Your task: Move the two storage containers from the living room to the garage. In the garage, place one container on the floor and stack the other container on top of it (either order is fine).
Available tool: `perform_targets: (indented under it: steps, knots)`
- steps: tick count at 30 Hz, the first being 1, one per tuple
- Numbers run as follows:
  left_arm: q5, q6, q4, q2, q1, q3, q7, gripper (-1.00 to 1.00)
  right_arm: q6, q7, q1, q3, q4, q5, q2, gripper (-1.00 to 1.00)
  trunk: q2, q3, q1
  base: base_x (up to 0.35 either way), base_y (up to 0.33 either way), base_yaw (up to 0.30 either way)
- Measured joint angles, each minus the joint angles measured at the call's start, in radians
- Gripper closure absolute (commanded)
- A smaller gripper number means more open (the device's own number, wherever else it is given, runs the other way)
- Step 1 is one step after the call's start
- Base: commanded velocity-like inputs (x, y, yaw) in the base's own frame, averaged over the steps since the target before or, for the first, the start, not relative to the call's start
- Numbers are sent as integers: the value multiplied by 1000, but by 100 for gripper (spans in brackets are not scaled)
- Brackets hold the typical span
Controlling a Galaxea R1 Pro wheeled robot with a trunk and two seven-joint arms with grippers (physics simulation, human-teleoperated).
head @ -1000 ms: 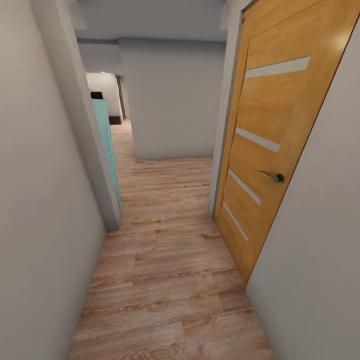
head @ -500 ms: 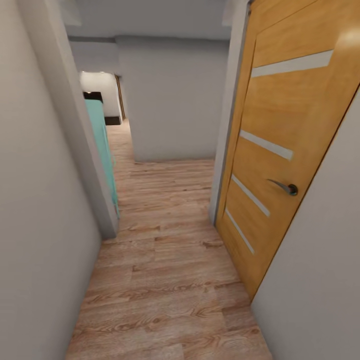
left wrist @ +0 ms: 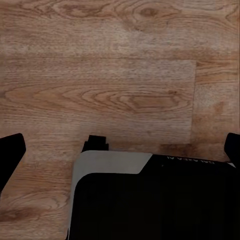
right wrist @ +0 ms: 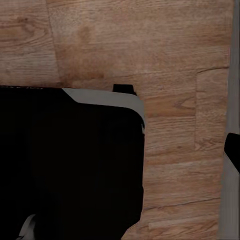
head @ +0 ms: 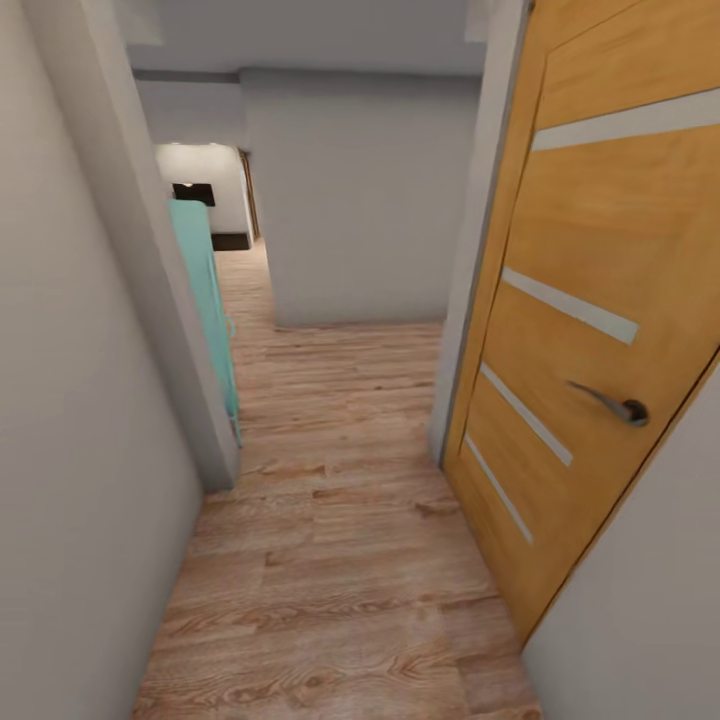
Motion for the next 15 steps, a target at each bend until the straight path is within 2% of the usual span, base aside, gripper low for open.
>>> perform_targets:
  steps: [15]
  knots:
    - [0, 0, 0, 0, 0, 1, 0, -100, 0, 0, 0, 0, 0, 0, 0, -100, 0, 0, 0, 321, 0, 4]
